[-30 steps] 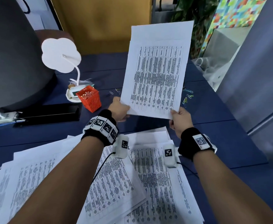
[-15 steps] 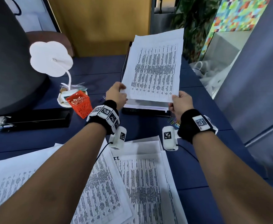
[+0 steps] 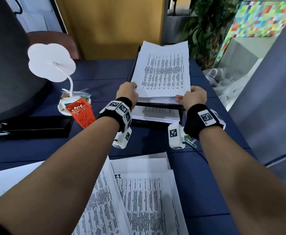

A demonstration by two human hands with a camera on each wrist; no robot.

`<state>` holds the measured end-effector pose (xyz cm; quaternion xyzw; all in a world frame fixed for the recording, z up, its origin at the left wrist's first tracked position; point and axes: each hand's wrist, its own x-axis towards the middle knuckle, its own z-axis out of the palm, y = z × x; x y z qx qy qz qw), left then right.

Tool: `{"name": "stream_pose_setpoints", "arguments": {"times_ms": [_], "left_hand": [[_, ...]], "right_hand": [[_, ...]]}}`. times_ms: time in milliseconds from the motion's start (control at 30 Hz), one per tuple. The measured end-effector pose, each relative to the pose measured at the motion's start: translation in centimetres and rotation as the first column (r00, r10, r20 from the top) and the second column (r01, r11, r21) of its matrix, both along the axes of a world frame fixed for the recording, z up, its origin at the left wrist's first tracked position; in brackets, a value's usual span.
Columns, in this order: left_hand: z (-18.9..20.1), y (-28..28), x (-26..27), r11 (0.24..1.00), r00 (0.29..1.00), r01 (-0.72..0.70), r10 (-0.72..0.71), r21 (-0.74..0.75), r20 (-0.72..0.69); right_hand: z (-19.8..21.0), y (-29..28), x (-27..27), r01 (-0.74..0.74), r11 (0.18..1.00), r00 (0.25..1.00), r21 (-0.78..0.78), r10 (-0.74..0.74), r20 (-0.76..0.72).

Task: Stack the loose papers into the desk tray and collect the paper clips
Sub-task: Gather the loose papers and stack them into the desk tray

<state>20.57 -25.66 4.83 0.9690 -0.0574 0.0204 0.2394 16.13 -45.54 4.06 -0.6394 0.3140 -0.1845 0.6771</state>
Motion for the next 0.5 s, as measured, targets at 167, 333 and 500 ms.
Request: {"name": "stream_pose_setpoints", "arguments": {"times_ms": [167,333,500], "left_hand": [[-0.8,0.4,0.1,0.991,1.000,0.002,-0.001,0.136,-0.003],[-2.2,1.8,-1.4,0.990,0.997,0.051,-0.058,0.135,0.055],[-2.9,3.4,-4.0,0.984,0.991,0.096,-0.109,0.150,0.078]], "right_hand": [[-0.5,-0.5,1.0,-0.060,0.973,0.995,-0.223,0.041,-0.086],[0.2,-0.9,-0.3,-0.162,0.766,0.966,-0.622,-0.004,-0.257],[0.5,0.6,-2.5,-0.185,0.722,0.967,-0.666,0.011,-0.256]]}}
